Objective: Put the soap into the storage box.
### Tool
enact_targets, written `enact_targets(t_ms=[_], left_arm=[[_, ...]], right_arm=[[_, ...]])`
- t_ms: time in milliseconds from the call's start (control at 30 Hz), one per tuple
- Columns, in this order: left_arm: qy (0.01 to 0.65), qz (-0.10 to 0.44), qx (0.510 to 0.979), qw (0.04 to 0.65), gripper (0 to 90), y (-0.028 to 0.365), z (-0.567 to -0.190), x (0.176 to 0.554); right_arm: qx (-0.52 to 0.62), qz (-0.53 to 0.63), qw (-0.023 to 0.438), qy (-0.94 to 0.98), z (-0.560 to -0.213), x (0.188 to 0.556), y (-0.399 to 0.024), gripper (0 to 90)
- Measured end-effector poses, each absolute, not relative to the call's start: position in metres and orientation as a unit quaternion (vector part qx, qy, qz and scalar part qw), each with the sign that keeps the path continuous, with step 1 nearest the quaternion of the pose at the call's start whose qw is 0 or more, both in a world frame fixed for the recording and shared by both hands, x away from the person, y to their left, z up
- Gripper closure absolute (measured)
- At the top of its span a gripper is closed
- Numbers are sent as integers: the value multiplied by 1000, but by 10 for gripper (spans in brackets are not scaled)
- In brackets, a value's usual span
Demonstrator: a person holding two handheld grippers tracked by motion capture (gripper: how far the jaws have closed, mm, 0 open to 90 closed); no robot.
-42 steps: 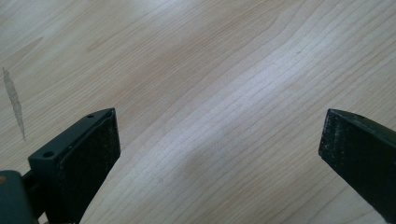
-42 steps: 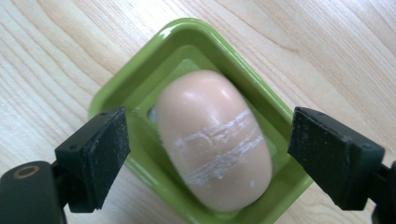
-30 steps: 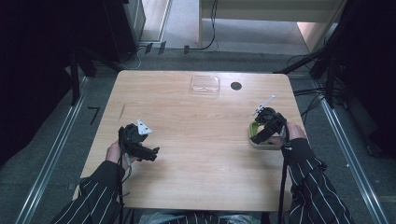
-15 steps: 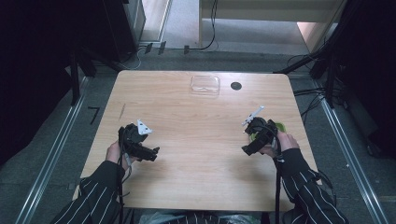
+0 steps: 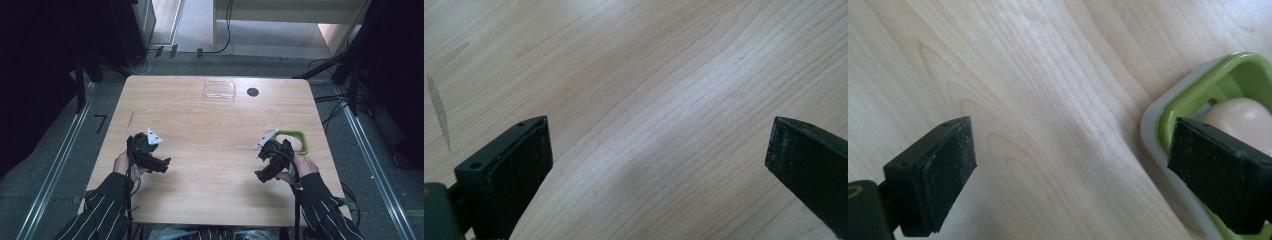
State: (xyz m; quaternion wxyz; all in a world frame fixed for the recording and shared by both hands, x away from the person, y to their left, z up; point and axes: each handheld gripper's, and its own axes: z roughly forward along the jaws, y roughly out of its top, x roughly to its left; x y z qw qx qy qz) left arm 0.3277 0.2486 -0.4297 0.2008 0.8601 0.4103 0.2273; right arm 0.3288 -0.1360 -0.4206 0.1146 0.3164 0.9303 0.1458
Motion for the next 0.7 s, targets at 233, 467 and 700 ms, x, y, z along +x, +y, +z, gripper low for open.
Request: enact_targets(t_ms=[233,467,700], left_arm=[[410,227,860,201,0,248,-430,328],[411,225,860,201,0,247,-431,328],[409,225,862,199,0,245,-431,329]], right_arm=[[302,137,107,937,-430,313,-135,52],[300,126,103,940,-439,303,-138,51],[297,120,103,942,-442,303,-140,53]])
